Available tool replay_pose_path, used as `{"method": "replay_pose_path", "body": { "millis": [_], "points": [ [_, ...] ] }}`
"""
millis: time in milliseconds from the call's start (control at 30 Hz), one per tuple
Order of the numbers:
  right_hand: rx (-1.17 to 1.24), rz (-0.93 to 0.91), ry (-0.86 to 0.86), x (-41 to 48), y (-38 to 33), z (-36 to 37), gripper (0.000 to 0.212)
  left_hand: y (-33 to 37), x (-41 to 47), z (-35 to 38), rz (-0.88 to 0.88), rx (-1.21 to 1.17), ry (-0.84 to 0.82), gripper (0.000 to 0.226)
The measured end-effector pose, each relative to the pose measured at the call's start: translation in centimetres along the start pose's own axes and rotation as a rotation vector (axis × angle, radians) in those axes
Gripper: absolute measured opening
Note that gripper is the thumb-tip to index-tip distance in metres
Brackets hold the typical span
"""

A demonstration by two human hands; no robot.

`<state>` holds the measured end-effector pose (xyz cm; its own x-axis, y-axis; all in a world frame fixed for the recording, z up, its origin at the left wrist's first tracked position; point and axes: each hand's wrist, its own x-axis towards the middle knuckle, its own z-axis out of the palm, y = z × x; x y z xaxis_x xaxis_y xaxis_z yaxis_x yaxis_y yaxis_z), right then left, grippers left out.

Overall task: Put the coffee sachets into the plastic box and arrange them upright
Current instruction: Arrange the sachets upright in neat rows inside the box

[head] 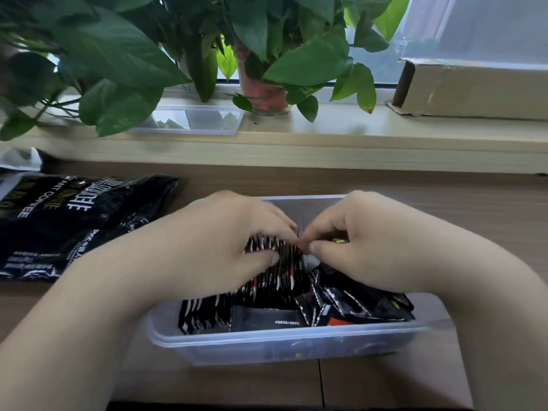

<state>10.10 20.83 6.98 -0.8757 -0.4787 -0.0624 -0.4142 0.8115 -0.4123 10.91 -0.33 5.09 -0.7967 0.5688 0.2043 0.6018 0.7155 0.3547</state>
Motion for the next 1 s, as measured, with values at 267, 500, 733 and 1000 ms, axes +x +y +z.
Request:
{"method": "replay_pose_path", "body": {
  "millis": [267,500,733,1000],
  "points": [
    [-0.024,0.121,-0.113,-0.5,-1.2,0.1,0.047,0.6,-0.4,-0.1,-0.15,0.102,-0.133,0.068],
    [-0.054,0.121,-0.112,-0.1,-1.7,0.6,0.036,0.4,-0.3,-0.2,-0.081,0.105,-0.131,0.062],
    [-0.082,-0.012,-0.203,-0.1,-0.6,0.6,0.028,0.4,-0.1,-0.1,-0.032,0.099,-0.184,0.061],
    [-0.05,-0.022,-0.272,-0.2,-0.9,0.6,0.022,0.3,0.1,-0.3,0.047,0.054,-0.341,0.035]
  ]
}}
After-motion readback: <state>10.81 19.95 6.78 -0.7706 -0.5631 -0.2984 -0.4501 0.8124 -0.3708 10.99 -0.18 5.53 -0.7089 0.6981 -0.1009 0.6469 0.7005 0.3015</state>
